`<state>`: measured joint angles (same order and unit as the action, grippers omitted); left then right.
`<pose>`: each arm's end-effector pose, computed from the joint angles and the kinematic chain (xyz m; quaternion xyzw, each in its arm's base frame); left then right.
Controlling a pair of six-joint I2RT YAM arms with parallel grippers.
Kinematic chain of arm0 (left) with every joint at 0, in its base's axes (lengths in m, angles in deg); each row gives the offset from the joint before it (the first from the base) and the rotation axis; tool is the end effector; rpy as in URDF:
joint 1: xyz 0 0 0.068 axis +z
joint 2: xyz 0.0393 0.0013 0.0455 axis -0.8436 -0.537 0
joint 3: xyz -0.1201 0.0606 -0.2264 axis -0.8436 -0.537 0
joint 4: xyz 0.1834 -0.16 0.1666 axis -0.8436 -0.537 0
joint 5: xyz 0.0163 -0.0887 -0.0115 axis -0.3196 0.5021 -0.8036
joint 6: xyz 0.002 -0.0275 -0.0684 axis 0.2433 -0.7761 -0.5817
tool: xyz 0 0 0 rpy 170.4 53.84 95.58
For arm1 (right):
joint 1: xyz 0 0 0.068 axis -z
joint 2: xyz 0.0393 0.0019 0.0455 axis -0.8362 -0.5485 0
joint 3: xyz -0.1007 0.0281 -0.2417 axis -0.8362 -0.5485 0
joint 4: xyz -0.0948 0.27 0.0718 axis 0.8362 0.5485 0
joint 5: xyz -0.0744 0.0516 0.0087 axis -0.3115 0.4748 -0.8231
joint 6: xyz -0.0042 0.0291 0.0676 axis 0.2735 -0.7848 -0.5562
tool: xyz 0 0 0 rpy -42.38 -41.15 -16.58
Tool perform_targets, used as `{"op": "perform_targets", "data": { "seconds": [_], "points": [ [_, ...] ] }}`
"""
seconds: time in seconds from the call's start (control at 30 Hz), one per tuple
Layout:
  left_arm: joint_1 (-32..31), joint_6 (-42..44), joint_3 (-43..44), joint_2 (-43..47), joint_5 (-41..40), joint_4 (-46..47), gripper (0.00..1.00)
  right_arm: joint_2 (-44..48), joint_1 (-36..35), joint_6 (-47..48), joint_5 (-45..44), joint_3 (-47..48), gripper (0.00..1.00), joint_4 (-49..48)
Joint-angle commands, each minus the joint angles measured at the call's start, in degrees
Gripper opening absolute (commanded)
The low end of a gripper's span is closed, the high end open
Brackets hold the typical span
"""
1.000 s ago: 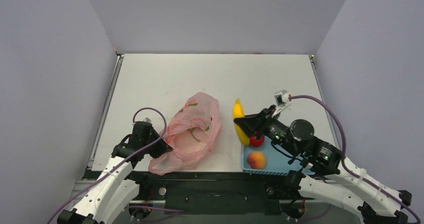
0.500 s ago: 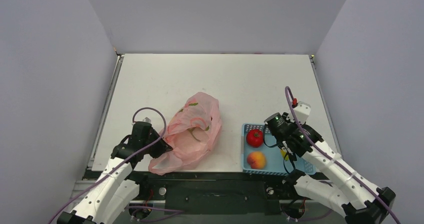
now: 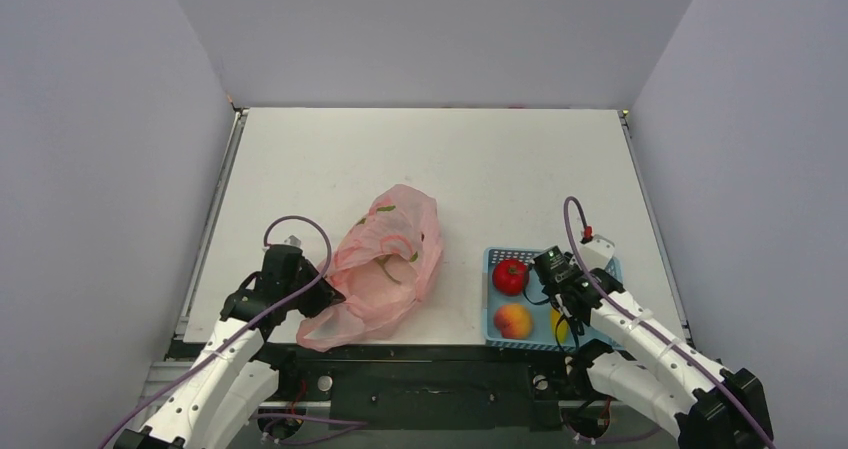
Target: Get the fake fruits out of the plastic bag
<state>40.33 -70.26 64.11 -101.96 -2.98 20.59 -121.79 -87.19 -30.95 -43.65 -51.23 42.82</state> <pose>0.1773 -0.0653 0.1530 -0.2786 0.9059 -0.2432 0.2065 0.1740 0.0645 0.1512 0.2921 0.9023 -0.0737 0.3083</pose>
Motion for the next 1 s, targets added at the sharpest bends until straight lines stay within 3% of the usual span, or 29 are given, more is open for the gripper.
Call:
{"op": "perform_targets", "data": {
  "seconds": [0.0,0.27,0.33,0.43,0.5,0.73,0.97],
  "points": [
    [-0.11,-0.33,2.96,-0.66,0.63,0.91,0.00,-2.77,1.08,1.33,5.07,-2.28,0.05,-13.14],
    [-0.10,-0.52,3.63,-0.85,0.11,1.17,0.00,-10.96,0.41,4.76,12.60,-1.77,0.29,-18.74],
    [-0.10,-0.47,3.66,-1.34,0.09,1.34,0.00,-10.51,0.20,5.34,12.64,-1.51,0.42,-18.39],
    [-0.12,-0.50,3.67,-1.61,0.30,1.40,0.00,-8.11,0.18,5.64,10.74,-1.02,0.73,-16.12],
    [-0.13,-0.52,3.43,-1.49,0.40,1.50,0.00,-5.53,0.22,5.35,9.83,-0.74,0.79,-14.97],
    [-0.15,-0.32,2.90,-1.12,0.45,1.31,0.00,3.34,-2.92,3.72,2.27,5.58,0.82,-6.86],
    [-0.13,-0.39,2.23,-1.07,0.90,2.05,0.00,0.72,-19.32,8.52,-8.45,16.33,0.81,-6.24]
  ]
}}
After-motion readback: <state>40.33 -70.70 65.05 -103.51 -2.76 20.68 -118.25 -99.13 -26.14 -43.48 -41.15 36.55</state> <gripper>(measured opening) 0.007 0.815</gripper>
